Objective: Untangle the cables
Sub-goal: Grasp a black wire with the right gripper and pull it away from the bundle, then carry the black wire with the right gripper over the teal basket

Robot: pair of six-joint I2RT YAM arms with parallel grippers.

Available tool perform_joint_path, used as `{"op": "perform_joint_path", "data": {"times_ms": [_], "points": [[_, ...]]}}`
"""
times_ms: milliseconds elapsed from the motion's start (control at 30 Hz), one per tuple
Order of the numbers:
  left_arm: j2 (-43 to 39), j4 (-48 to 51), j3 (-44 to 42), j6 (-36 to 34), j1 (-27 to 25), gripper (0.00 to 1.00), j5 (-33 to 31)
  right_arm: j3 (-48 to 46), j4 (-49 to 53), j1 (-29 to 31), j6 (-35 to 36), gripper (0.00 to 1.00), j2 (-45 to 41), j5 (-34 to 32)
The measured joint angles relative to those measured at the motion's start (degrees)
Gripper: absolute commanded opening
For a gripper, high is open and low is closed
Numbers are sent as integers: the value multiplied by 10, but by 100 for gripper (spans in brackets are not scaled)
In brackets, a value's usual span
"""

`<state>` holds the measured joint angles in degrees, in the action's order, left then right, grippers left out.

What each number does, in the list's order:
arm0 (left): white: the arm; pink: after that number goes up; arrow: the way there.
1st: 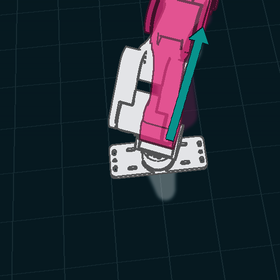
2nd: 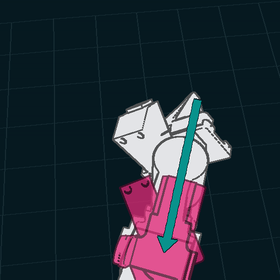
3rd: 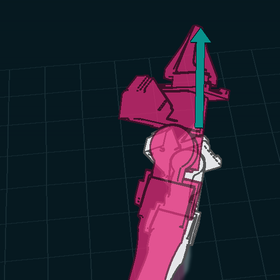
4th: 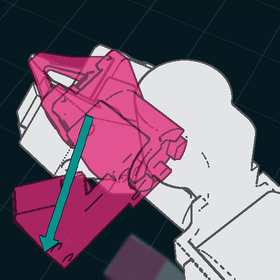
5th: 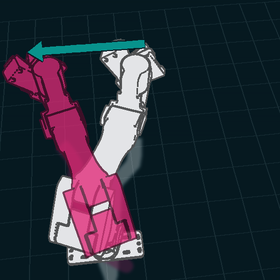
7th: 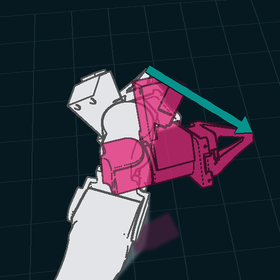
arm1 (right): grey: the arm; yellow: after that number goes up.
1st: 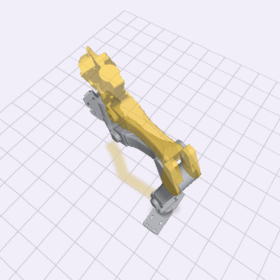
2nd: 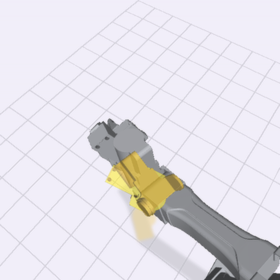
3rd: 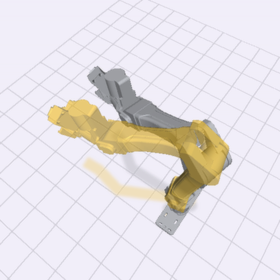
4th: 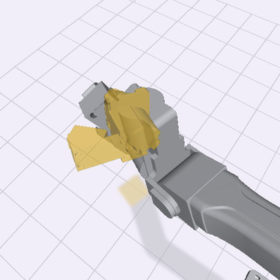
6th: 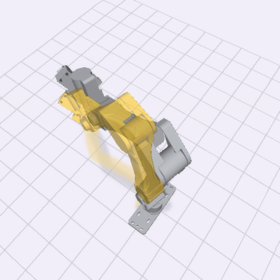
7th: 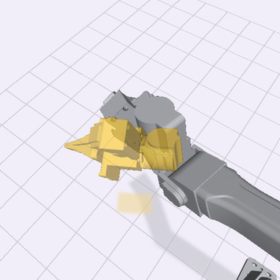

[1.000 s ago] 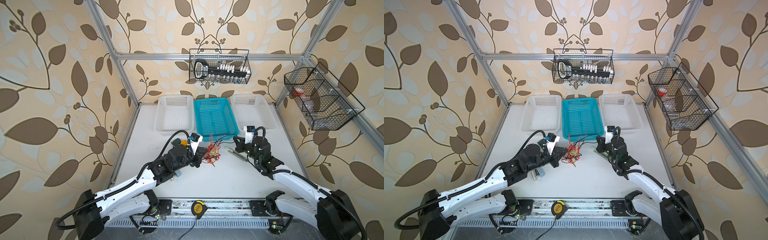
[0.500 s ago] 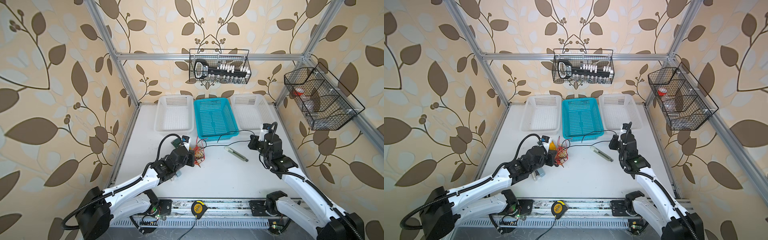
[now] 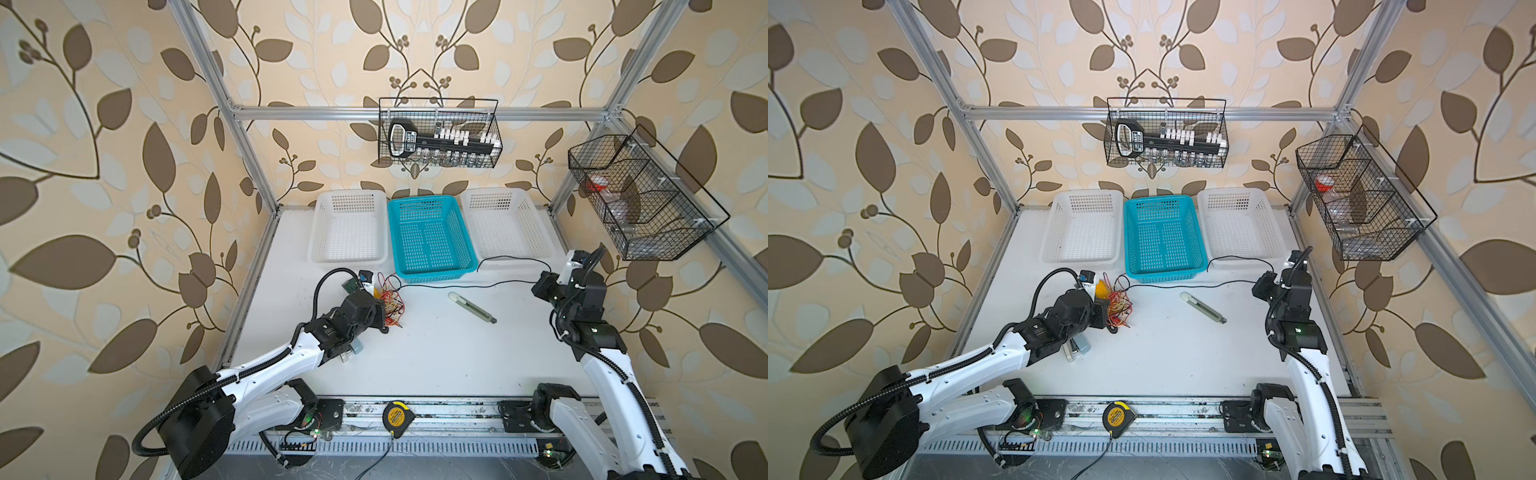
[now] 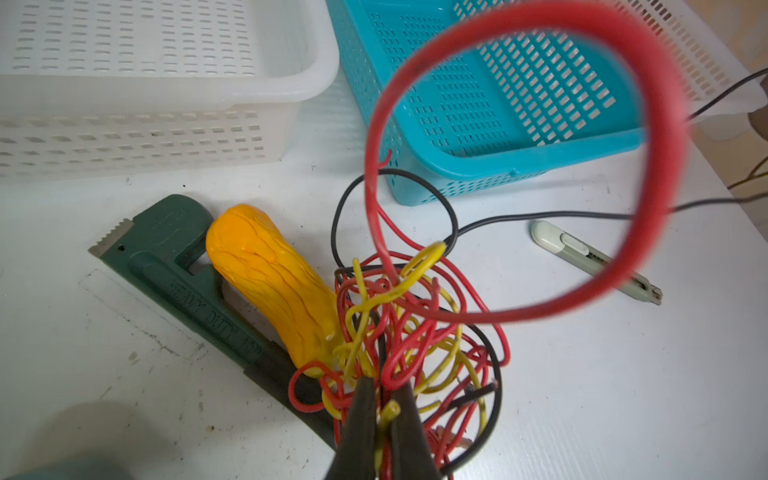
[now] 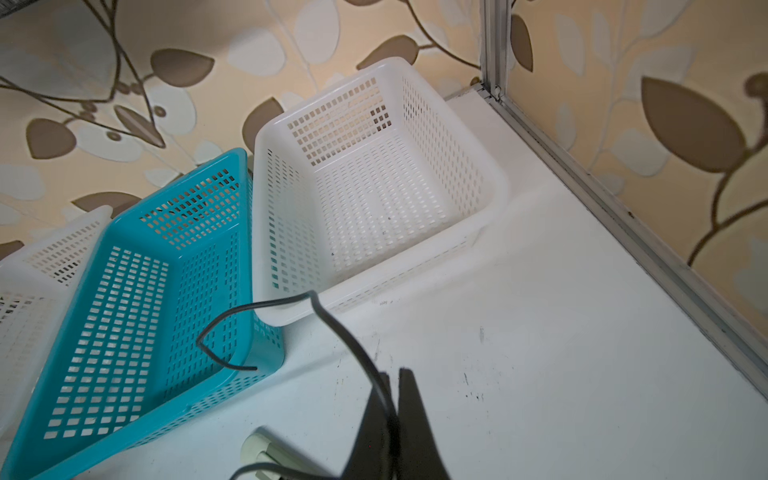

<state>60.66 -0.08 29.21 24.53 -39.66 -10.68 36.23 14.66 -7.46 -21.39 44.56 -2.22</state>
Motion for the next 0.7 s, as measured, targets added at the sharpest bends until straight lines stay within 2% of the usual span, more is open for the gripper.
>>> {"op": "perform_joint_path", "data": {"times_ms": [267,433,567,700], "points": [[4,-10,-3,0,0,0,1,7,6,-3,6,0,-7,58],[8,-21,-3,-4,0,0,15,12,-2,8,6,0,-26,125],[10,-32,-4,-14,0,0,37,50,-8,70,14,0,-27,159],[11,-42,-4,-30,0,0,71,123,-12,155,35,0,-1,162]]}}
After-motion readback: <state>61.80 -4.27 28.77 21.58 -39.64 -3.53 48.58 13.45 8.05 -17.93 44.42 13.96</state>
